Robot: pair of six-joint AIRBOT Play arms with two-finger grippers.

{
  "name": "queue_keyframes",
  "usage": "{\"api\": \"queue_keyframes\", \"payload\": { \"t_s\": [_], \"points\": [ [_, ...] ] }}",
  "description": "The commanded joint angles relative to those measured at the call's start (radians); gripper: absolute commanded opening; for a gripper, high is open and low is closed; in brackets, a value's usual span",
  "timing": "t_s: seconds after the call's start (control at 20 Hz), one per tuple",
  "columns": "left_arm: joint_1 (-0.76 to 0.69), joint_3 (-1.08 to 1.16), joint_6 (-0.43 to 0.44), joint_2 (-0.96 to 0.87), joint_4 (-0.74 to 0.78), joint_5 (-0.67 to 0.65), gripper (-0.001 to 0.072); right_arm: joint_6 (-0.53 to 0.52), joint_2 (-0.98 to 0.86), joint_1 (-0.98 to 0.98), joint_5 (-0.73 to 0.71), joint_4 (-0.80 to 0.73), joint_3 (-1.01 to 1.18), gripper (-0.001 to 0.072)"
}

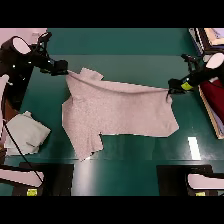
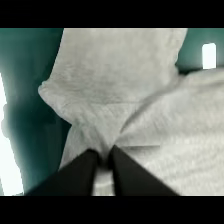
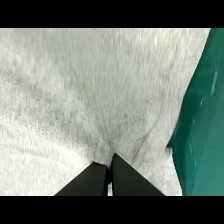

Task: Fold the shirts.

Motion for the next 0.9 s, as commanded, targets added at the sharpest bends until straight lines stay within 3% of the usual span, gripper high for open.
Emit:
{"api": "queue_keyframes", "payload": {
  "t_s": [0.0, 0.05, 0.25, 0.5, 0.7, 0.85],
  "points": [
    [0.0, 0.038, 0.005, -0.032, 0.047, -0.016, 0.0623, -0.015, -0.09, 0.004, -0.005, 0.004, 0.138, 0.0312],
    [0.0, 0.069, 0.005, -0.029, 0.074, -0.095, 0.061, -0.024, -0.091, 0.0, 0.018, 0.01, 0.167, 0.0369],
    [0.0, 0.016, -0.006, 0.074, 0.217, -0.229, 0.0609, -0.143, -0.021, -0.076, 0.126, 0.153, 0.12, 0.037],
    [0.0, -0.397, -0.006, 0.291, 0.219, -0.201, 0.061, -0.213, 0.19, -0.228, 0.143, 0.325, -0.185, 0.0367],
    [0.0, -0.693, -0.06, 0.441, 0.212, -0.126, 0.0609, -0.234, 0.345, -0.289, 0.111, 0.325, -0.352, 0.0366],
    [0.0, -0.814, -0.074, 0.468, 0.124, -0.08, 0.061, -0.235, 0.425, -0.29, 0.072, 0.325, -0.429, 0.0365]
  ]
}}
